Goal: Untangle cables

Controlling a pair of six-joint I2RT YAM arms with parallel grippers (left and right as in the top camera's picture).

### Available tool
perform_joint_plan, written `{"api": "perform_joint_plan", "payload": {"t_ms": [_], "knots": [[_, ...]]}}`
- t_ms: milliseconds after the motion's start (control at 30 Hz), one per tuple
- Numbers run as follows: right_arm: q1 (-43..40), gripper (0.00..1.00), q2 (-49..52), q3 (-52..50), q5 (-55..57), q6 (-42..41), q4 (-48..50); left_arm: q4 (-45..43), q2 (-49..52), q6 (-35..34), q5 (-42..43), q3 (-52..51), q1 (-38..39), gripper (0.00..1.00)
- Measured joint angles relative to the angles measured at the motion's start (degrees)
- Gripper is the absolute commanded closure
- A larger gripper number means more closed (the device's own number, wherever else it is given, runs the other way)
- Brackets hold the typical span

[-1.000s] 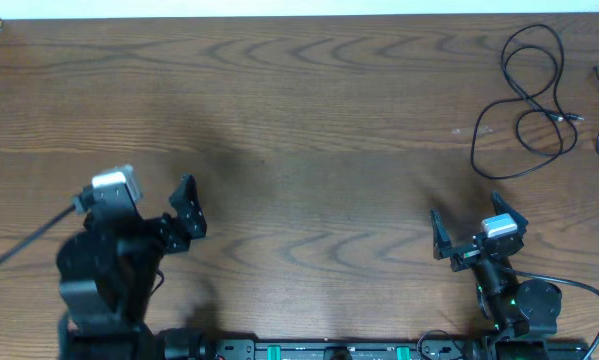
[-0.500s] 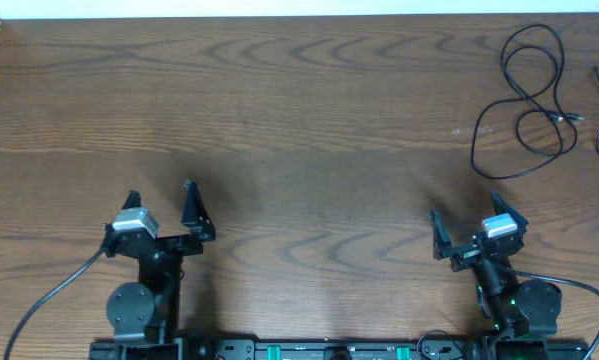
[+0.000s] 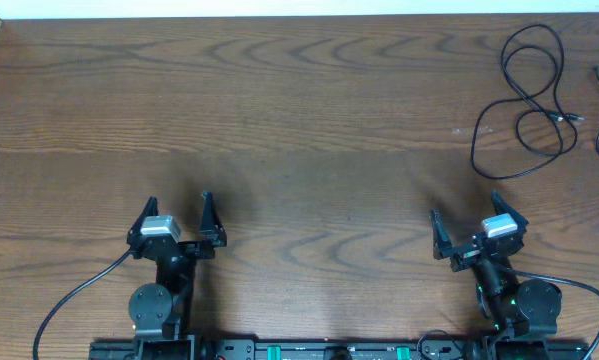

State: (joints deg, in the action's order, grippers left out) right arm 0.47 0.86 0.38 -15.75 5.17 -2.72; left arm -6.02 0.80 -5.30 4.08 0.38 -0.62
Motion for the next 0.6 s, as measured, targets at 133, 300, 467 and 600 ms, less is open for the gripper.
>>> {"api": "perform_joint_plan", "payload": {"t_ms": [133,300,467,600], "knots": [[0.0,0.01,0.0,0.0,0.02,0.0,0.0,4.09,-0.24,0.74,-0.02,0.02,0.0,0.03],[0.0,0.01,0.0,0.0,0.0,0.0,0.0,7.23,-0.17,0.92,-0.59,0.42,0.0,0.03],[0.0,0.01,0.0,0.0,0.0,0.0,0.02,7.26,-0.17,0.92,-0.59,0.42,0.0,0.03],[0.0,0.01,0.0,0.0,0.0,0.0,0.0,7.26,-0.17,0.94,-0.59,0.42,0.0,0.03]]}}
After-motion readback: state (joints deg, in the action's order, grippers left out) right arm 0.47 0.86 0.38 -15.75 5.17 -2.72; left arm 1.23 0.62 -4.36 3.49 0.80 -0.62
